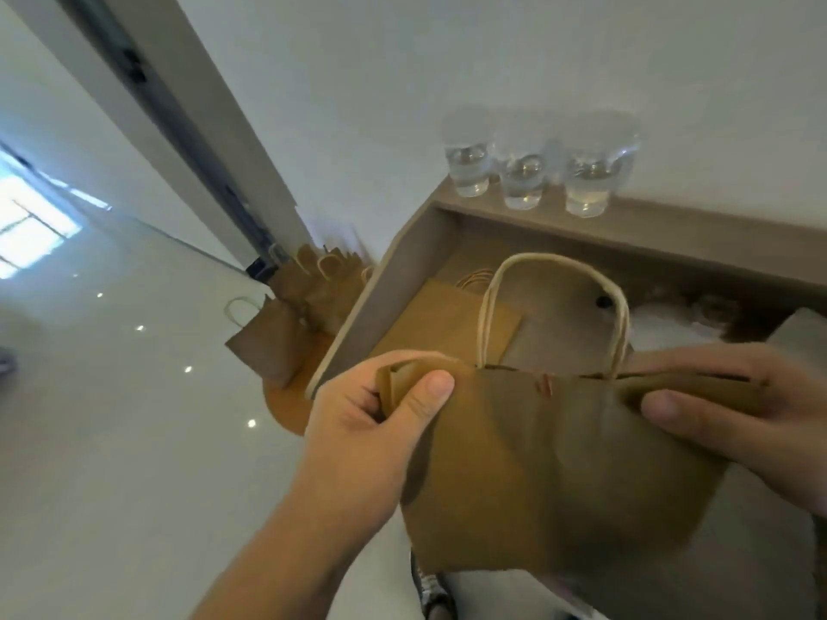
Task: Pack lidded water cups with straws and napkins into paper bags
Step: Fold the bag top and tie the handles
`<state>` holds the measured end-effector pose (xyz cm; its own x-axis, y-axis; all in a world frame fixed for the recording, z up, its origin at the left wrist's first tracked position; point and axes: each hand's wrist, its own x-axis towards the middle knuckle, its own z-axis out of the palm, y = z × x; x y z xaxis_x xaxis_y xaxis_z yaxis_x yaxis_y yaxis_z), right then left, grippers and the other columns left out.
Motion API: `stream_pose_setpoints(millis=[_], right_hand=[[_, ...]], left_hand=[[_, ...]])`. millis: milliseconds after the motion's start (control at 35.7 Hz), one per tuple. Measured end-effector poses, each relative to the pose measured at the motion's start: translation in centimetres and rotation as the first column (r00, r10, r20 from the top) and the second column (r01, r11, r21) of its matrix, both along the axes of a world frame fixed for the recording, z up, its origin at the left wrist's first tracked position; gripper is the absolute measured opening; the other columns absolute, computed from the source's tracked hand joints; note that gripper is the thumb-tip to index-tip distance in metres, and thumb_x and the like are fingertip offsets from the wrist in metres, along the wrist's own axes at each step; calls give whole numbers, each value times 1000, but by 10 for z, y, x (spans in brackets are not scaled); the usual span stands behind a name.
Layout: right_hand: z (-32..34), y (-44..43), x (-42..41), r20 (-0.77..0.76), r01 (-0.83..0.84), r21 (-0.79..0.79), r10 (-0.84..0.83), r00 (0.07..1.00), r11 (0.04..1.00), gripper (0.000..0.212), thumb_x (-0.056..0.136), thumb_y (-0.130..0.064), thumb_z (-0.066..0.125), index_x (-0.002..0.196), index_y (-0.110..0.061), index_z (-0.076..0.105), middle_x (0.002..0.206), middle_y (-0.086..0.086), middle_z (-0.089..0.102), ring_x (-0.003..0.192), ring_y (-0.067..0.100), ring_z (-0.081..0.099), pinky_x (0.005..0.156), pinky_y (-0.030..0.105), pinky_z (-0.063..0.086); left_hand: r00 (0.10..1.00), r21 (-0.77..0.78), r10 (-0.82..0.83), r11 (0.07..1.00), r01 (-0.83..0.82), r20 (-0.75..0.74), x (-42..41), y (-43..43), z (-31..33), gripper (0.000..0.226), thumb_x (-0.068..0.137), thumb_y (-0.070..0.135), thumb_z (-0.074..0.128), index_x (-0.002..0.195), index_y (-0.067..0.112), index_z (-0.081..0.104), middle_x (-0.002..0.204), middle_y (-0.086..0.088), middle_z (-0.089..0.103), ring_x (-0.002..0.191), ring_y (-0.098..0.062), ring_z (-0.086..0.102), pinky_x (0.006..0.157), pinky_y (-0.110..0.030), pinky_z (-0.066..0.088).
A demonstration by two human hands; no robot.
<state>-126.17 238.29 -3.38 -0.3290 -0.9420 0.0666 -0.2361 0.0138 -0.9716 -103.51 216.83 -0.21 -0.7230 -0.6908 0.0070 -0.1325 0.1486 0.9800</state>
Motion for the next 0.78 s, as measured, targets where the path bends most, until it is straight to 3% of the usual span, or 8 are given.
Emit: stream_pose_setpoints(millis=[84, 196, 308, 364, 448, 560, 673, 785], right_hand=[[3, -28, 18, -140, -150, 7, 149, 979, 989, 44, 107, -51, 62, 142, -24, 67, 111, 8, 77, 94, 26, 76, 70, 44, 61], [23, -63, 59, -266, -270, -11, 257, 929, 963, 64, 106, -51, 64, 163, -33, 42, 100, 2, 70, 80, 20, 70, 62, 29, 57], [55, -93, 112, -273, -411, -24, 390, 880, 911, 56, 105, -51, 63, 158, -51, 44, 136, -18, 69, 118, 2, 68, 88, 9, 53], [74, -111, 142, -293, -449, -13, 426, 856, 893, 56, 105, -40, 65, 151, -63, 45, 141, -35, 61, 124, -13, 60, 92, 0, 43], [93, -145, 196, -261, -533, 57, 528, 808, 844, 66, 102, -25, 67, 145, -70, 45, 140, -39, 60, 124, -15, 59, 94, -2, 39], [94, -191, 265, -265, -556, 132, 570, 778, 820, 66, 100, -27, 71, 142, -72, 47, 134, -23, 69, 117, 2, 67, 97, 6, 48], [80, -248, 334, -145, -665, 296, 721, 678, 685, 66, 104, -28, 63, 151, -67, 38, 146, -23, 62, 134, 4, 60, 107, 35, 50], [74, -291, 383, -128, -646, 429, 750, 649, 632, 69, 101, -39, 65, 152, -72, 31, 147, -24, 60, 135, -1, 57, 112, 40, 46]], left_hand=[[991, -30, 130, 991, -129, 31, 39, -2, 5, 25, 85, 58, 75, 98, 38, 83, 93, 5, 82, 93, -18, 77, 76, -25, 61], [962, -63, 274, 960, -272, 19, 93, -9, 14, 28, 81, 61, 70, 95, 40, 83, 91, 6, 82, 92, -16, 77, 76, -23, 60], [934, -24, 356, 934, -356, 11, 144, -20, 21, 32, 72, 61, 68, 93, 42, 83, 90, 5, 82, 88, -15, 78, 79, -34, 59], [923, -25, 384, 923, -384, 4, 172, -29, 22, 32, 71, 62, 69, 93, 43, 83, 89, 5, 82, 87, -14, 78, 75, -29, 60], [911, -22, 413, 911, -413, -14, 222, -52, 23, 33, 69, 63, 68, 91, 43, 83, 87, 5, 82, 85, -13, 78, 65, -23, 61], [893, 6, 449, 894, -449, -37, 294, -88, 17, 22, 73, 57, 82, 89, 43, 84, 89, 5, 82, 87, -12, 77, 80, -37, 56], [888, -15, 458, 889, -459, -46, 370, -132, 13, 11, 78, 50, 86, 87, 44, 83, 86, 7, 82, 87, -11, 76, 77, -30, 53], [885, -68, 464, 882, -466, -33, 430, -167, 6, 16, 82, 35, 72, 87, 46, 83, 86, 9, 82, 87, -12, 77, 75, -22, 54]])
